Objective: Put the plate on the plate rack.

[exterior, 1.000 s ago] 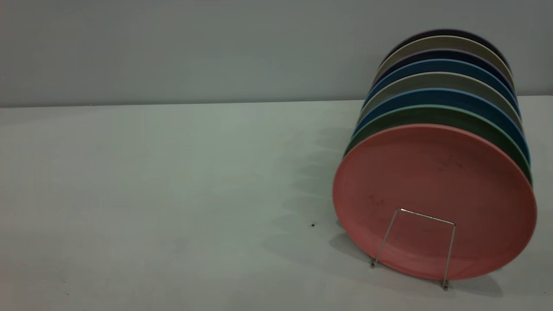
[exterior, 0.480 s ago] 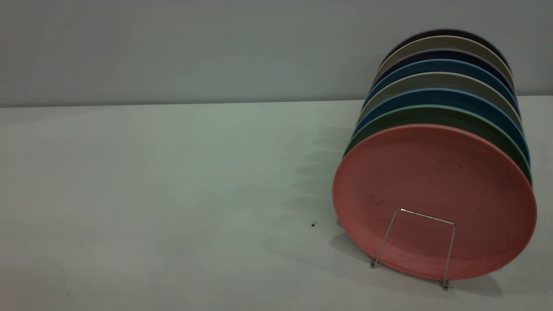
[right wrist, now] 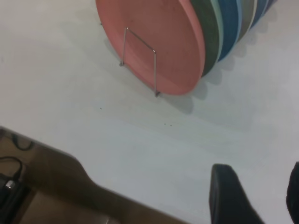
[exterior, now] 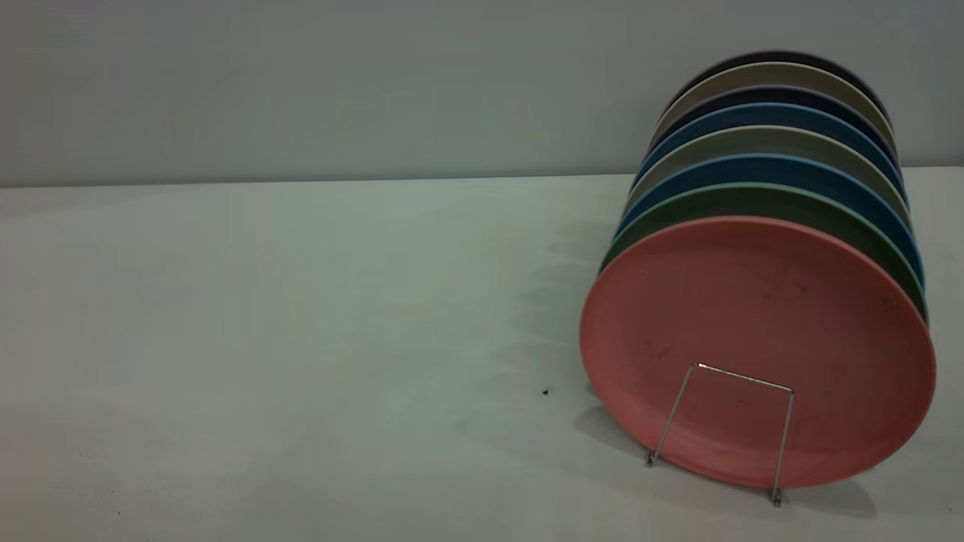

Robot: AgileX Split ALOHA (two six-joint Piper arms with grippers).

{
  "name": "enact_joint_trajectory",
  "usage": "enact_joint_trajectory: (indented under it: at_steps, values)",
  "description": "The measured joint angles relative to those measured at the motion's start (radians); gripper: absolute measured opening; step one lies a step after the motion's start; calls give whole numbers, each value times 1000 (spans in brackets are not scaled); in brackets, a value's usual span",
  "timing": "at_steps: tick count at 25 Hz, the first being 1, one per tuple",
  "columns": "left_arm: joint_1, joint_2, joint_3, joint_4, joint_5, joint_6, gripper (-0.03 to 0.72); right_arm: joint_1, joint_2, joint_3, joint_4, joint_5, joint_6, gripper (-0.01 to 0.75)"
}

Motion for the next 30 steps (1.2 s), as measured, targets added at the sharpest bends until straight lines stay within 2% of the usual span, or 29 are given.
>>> enact_joint_trajectory:
  at_steps: [23,26,30]
  values:
    - [0,-40,0,-11,7,1,485,-5,0,3,0,1,3,322]
    - [0,-40,0,-11,7,1,485,-56,-8,3,0,1,3,322]
    - [18,-56,0,-10,8,1,485,-179,-50,3,0,2,4,322]
